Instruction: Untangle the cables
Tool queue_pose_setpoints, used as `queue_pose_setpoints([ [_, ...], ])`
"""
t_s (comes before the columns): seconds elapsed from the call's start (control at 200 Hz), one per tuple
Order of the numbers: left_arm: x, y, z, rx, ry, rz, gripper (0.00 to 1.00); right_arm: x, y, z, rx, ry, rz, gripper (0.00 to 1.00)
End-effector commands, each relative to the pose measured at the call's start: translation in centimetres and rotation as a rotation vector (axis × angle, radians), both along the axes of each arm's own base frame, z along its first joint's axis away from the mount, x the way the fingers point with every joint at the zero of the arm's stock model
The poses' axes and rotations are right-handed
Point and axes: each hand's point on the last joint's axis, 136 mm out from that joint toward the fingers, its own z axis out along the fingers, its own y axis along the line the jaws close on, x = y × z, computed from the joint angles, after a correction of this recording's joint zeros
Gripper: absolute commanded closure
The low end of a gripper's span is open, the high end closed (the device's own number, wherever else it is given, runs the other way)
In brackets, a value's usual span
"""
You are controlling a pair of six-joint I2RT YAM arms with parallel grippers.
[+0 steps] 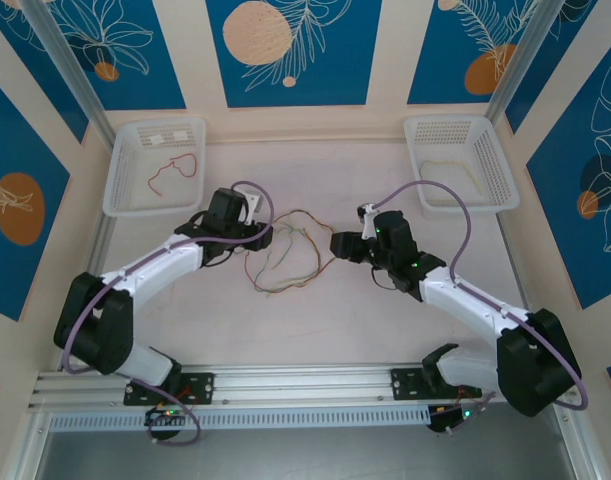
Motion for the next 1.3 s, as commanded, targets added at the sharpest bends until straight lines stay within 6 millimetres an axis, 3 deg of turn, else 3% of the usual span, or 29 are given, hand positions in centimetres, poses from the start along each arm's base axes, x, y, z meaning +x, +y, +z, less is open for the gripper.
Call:
queue_pose_setpoints([
  [0.0,-0.8,-1.7,-0.4,-0.011,0.062,-0.054,0.45,1.9,-0.9,0.4,-0.057,0.005,-0.109,0.46],
  [0.175,-0.7,-2.2,-2.5,0.039,0.104,-0.045,0.43,3.9,-2.3,1.2,-0.066,0.033,-0.178,0.46],
  [0.33,-0.3,-1.9,-4.0,0.061,0.126,-0.018,0.45,4.1,-0.3,1.8,-0.021,-0.002,-0.082,0.45],
  [0.465,-0.1,-2.3,-4.9,0.069,0.141,-0.020,0.47,3.8,3.5,-1.1,-0.036,0.156,0.115,0.46],
  [0.585,-0.1,-2.3,-4.7,0.083,0.118,-0.019,0.48,4.1,5.1,-4.5,-0.121,0.289,0.148,0.47],
  [0.75,-0.1,-1.8,-3.7,0.099,0.086,-0.016,0.48,4.5,6.9,-7.2,-0.263,0.348,0.174,0.48],
  [0.835,-0.4,-1.6,-3.8,0.104,0.087,-0.019,0.48,4.6,6.8,-8.6,-0.363,0.382,0.153,0.50],
  [1.08,-0.8,-0.9,-4.1,0.115,0.072,0.001,0.48,3.9,5.1,-9.7,-0.571,0.428,0.065,0.51],
  [1.295,-0.5,-0.9,-3.8,0.113,0.054,0.008,0.48,2.6,4.0,-11.6,-0.610,0.510,0.047,0.53],
])
